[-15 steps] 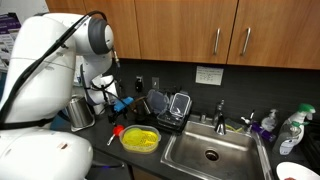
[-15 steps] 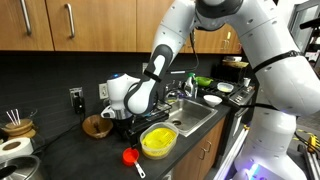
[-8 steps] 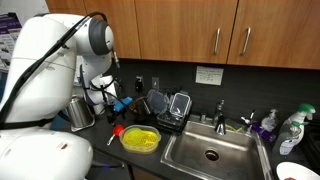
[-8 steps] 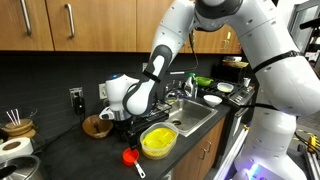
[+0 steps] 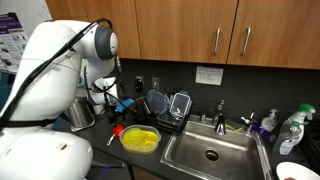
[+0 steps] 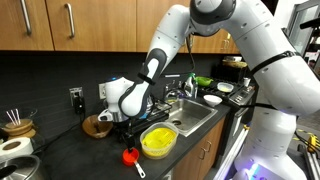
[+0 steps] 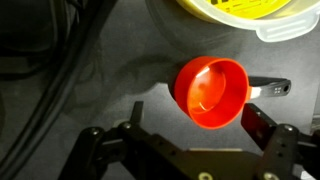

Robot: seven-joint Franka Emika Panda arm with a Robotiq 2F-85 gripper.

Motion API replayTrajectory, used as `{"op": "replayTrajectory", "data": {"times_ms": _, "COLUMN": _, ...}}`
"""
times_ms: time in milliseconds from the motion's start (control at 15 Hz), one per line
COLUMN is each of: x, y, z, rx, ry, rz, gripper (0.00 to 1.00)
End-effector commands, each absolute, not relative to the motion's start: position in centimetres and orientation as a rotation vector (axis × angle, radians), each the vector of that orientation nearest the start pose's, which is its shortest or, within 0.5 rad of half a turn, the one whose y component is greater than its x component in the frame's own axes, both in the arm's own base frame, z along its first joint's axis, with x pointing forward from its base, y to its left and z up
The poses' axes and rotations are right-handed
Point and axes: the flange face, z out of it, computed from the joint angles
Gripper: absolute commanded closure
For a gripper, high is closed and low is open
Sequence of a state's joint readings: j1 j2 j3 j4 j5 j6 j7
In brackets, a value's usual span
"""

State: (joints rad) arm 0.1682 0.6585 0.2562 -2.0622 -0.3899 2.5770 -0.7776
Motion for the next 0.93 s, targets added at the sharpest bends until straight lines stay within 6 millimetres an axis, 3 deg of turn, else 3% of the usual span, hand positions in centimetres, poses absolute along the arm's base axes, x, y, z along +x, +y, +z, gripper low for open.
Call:
{"op": "replayTrajectory", "data": {"times_ms": 0, "x": 51.7, "y": 24.6, "z": 10.4, "rx": -2.270, "ry": -2.137, "rz": 0.163, "gripper": 0.00}}
{"op": "replayTrajectory", "data": {"times_ms": 333, "x": 50.6, "y": 25.2, "z": 9.7, "rx": -2.271, "ry": -2.119, "rz": 0.184, "gripper": 0.00}}
{"op": "replayTrajectory", "data": {"times_ms": 867, "x": 50.8, "y": 25.1, "z": 9.6, "rx": -2.251, "ry": -2.139, "rz": 0.176, "gripper": 0.00}}
